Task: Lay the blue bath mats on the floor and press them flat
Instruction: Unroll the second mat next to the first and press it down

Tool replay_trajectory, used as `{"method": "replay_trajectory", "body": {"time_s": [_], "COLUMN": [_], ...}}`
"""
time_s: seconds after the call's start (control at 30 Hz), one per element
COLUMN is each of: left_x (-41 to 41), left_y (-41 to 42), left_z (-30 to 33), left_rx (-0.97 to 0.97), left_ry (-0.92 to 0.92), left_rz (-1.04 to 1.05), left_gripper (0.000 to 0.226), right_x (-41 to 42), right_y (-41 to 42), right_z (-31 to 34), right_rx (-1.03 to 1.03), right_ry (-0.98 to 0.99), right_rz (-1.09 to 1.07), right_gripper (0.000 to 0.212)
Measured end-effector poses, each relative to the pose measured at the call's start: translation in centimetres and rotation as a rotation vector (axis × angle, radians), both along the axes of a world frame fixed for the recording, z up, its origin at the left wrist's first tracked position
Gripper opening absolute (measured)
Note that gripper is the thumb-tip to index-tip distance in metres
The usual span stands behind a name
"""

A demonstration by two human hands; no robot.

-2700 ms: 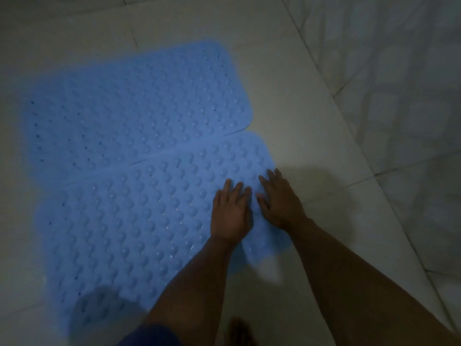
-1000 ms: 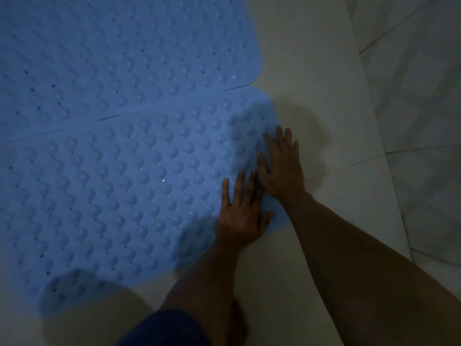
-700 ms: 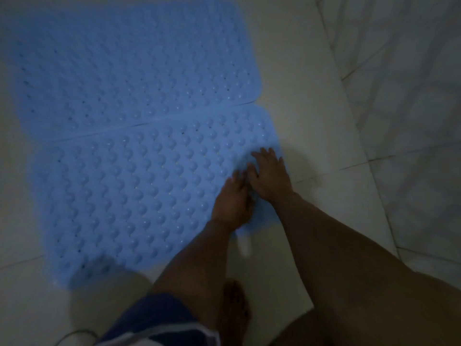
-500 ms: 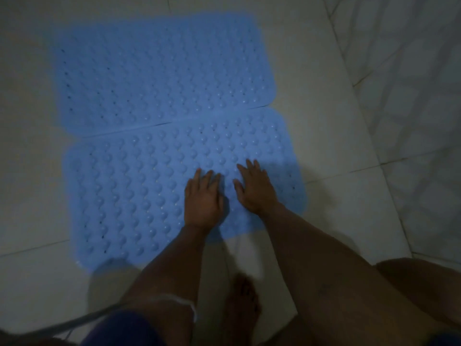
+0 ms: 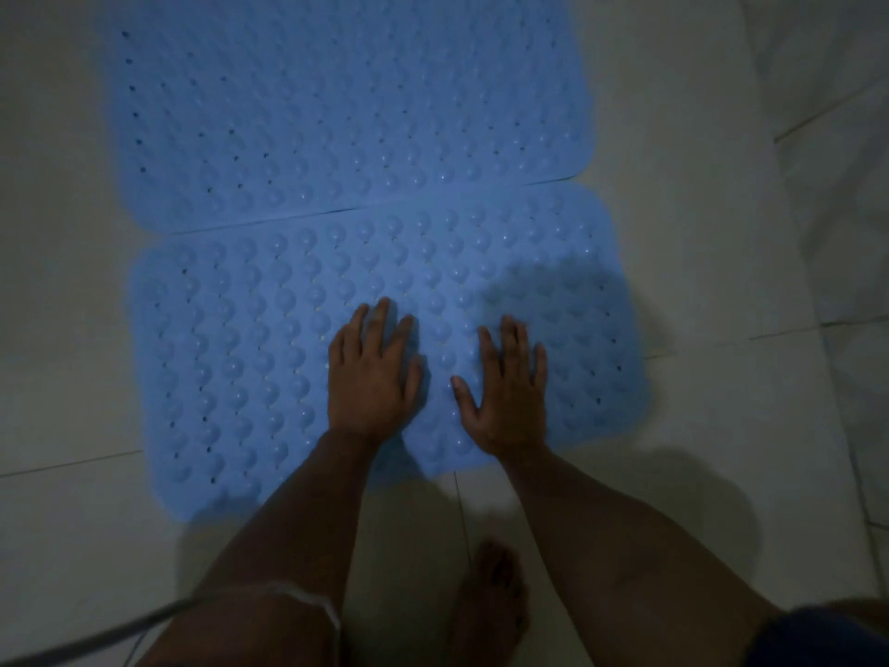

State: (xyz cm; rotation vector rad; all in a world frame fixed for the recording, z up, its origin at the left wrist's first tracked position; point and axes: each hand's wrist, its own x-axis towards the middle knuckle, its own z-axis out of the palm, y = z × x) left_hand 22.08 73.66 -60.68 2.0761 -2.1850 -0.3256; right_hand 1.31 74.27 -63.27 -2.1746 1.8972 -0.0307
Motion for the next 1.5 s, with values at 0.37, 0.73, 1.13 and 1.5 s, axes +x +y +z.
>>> {"method": "replay_trajectory", "body": {"time_s": [0.37, 0.73, 1.13, 1.5], "left_x": [-0.2, -2.8, -4.9, -4.2], "left_y": [3.0, 2.6, 2.7, 2.0], "left_z": [2.6, 1.5, -3.9, -1.6], "left_rx": [-0.022, 0.053, 0.062, 0.207], "left_ry": [0.009, 0.044, 0.093, 0.161], "left_rz": [-0.001, -0.017, -0.074, -0.110], "left_gripper": [0.056, 0.067, 0.084, 0.081], "right_x": [0.2, -0.7, 1.1, 2.9], "right_y": [-0.4, -9.2, -11.7, -8.3], "right_z": [1.6, 7.5, 1.3, 4.5], "right_rx": [0.194, 0.208, -0.116, 0.033], "right_ry": [-0.004, -0.149, -0.138, -0.227], "right_rz": [0.029, -0.013, 0.090, 0.035], "right_gripper": [0.098, 0.068, 0.048, 0.057]}}
